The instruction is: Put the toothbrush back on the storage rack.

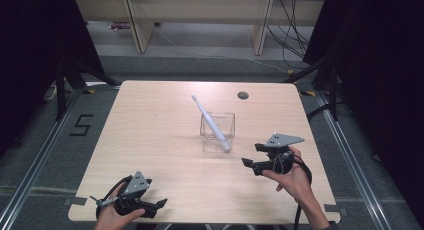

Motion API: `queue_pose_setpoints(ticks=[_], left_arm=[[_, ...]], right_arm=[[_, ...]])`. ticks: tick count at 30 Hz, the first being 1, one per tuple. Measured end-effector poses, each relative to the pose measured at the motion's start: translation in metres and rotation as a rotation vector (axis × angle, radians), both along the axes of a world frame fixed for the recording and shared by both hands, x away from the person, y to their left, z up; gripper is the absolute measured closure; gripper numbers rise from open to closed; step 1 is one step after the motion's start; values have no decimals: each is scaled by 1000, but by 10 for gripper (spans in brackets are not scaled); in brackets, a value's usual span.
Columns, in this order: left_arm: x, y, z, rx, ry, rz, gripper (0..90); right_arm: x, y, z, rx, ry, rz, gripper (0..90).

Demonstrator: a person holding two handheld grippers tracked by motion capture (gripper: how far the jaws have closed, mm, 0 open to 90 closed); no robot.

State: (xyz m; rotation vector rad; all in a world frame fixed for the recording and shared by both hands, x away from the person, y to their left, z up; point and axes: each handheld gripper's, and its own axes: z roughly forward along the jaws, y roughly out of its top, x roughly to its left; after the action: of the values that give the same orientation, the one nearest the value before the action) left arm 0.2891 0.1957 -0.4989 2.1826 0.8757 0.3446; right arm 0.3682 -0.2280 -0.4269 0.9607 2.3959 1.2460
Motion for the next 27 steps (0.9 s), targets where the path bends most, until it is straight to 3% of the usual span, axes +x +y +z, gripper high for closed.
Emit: queue_pose_setpoints(ticks=[7,8,9,11,13,15,16,17,19,20,22,25,26,27], left_arm=[[0,0,0,0,0,-2,147],[-1,-2,0,-26,4,8,147],[0,0,0,-1,0,1,147],[0,-1,0,-6,2,1,147],[0,0,0,5,-1,-4,148],[0,0,0,-3,1,-3,147],[-1,-2,-1,-27,5,8,147],[-1,-2,-1,-26,4,8,147],[0,0,0,1,-1,0,147],[-1,-1,0,-21,2,7,148],[-1,-1,0,-25,3,8,147],[-1,-1,0,-25,3,8,147],[-1,-1,0,-25,3,8,147],[-1,-1,0,-25,3,8,147]], right_arm=[[-7,-1,-6,33,33,-22,272],[-7,-2,-7,25,23,-12,271],[-7,-2,-7,25,23,-12,271],[-8,-3,-10,24,5,-2,271],[-11,-2,-14,36,39,-15,271],[-10,-4,-15,25,17,0,271],[-12,-4,-16,38,47,-9,271],[-10,-5,-18,19,11,5,271],[-12,-5,-21,29,22,-8,271],[-13,-6,-23,31,37,-8,271],[-15,-6,-24,37,63,-16,270],[-15,-9,-27,28,28,-11,270],[-17,-9,-27,36,63,-20,270],[-17,-9,-27,36,63,-20,270]])
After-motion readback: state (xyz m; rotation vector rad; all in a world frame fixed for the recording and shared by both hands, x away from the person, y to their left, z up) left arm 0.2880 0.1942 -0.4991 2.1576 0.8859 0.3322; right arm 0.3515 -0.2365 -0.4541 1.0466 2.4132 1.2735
